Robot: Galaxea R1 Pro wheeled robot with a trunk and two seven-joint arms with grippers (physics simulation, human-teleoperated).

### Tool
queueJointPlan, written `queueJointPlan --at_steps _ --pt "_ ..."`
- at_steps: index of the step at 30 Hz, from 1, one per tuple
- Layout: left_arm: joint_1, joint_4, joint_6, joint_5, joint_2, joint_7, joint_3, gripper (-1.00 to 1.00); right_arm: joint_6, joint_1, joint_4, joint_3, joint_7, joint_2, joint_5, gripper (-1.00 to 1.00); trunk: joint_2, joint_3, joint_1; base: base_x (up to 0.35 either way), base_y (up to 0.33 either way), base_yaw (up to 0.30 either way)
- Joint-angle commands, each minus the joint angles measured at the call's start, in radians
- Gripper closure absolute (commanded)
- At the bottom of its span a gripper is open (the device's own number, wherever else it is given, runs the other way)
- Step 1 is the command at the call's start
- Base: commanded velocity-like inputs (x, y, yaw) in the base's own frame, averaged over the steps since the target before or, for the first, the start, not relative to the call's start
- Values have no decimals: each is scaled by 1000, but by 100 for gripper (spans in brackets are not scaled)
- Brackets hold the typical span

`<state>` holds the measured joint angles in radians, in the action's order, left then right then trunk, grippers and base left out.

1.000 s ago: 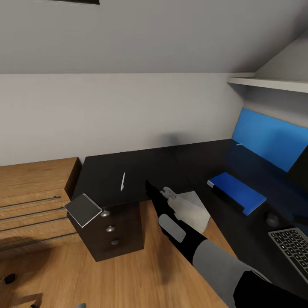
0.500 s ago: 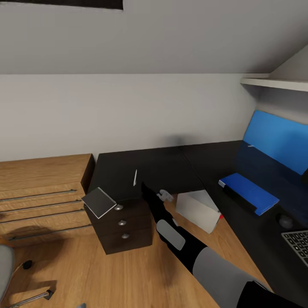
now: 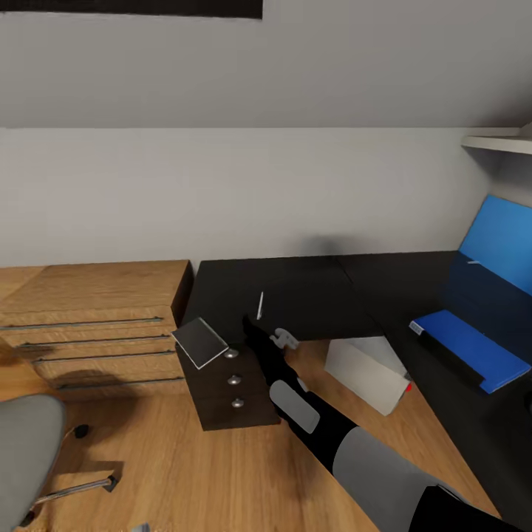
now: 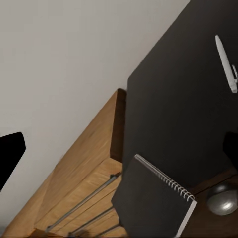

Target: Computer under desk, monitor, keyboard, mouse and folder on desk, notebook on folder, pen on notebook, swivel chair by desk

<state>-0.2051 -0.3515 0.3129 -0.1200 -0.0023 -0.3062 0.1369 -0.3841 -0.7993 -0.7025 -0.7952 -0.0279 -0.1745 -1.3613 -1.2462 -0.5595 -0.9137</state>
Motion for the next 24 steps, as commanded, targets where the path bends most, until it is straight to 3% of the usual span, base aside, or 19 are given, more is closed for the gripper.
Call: queueJointPlan --at_steps 1,14,24 --pt "0 0 5 -10 -1 1 0 -100 -7 -1 1 -5 -3 0 -10 -100 -1 -1 0 0 0 245" --pt "0 -3 8 -10 -23 0 0 -100 -7 -1 4 -6 -3 0 -10 -100 -1 -2 0 0 0 243" --pt "0 -6 9 -12 -24 -7 2 -100 -1 -1 0 -15 -3 0 -9 -100 -71 -35 -38 0 0 70"
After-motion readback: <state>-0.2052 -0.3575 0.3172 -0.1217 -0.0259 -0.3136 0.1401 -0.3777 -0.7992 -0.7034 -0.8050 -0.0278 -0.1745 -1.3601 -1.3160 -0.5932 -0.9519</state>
